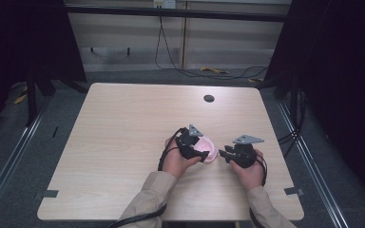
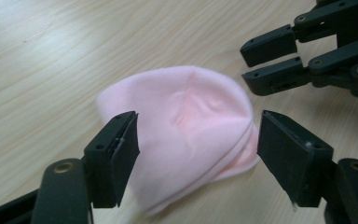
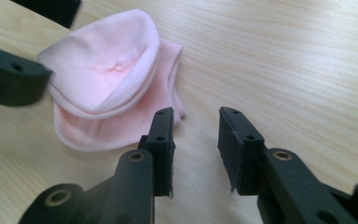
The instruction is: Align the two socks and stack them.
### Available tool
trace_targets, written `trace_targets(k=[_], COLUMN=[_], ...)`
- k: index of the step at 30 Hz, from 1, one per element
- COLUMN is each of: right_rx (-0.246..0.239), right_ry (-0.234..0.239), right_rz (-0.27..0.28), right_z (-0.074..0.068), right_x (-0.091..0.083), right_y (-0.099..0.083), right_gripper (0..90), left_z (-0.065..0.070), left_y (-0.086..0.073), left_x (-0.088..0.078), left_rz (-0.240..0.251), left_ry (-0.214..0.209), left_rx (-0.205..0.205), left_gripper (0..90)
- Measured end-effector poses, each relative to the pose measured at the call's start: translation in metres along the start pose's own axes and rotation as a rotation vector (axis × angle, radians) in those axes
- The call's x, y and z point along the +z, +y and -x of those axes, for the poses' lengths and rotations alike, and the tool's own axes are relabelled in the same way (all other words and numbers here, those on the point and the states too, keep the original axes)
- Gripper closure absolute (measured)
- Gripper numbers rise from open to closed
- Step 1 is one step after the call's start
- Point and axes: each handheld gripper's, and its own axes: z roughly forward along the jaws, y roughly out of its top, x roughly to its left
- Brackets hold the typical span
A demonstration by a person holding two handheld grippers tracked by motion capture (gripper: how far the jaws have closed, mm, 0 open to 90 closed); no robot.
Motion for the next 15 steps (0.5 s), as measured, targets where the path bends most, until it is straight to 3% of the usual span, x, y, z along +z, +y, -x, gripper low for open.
trace_targets(k=[15], right_rx=[0.003], right_ry=[0.018], right_rz=[0.011], right_z=[0.002], right_x=[-0.001], right_y=[0.000], right_gripper=[47.9], left_z=[-0.011], left_y=[-0.011], left_x=[-0.016], left_rz=[0.013], left_ry=[0.010], left_rx=[-0.018], left_gripper=[23.7])
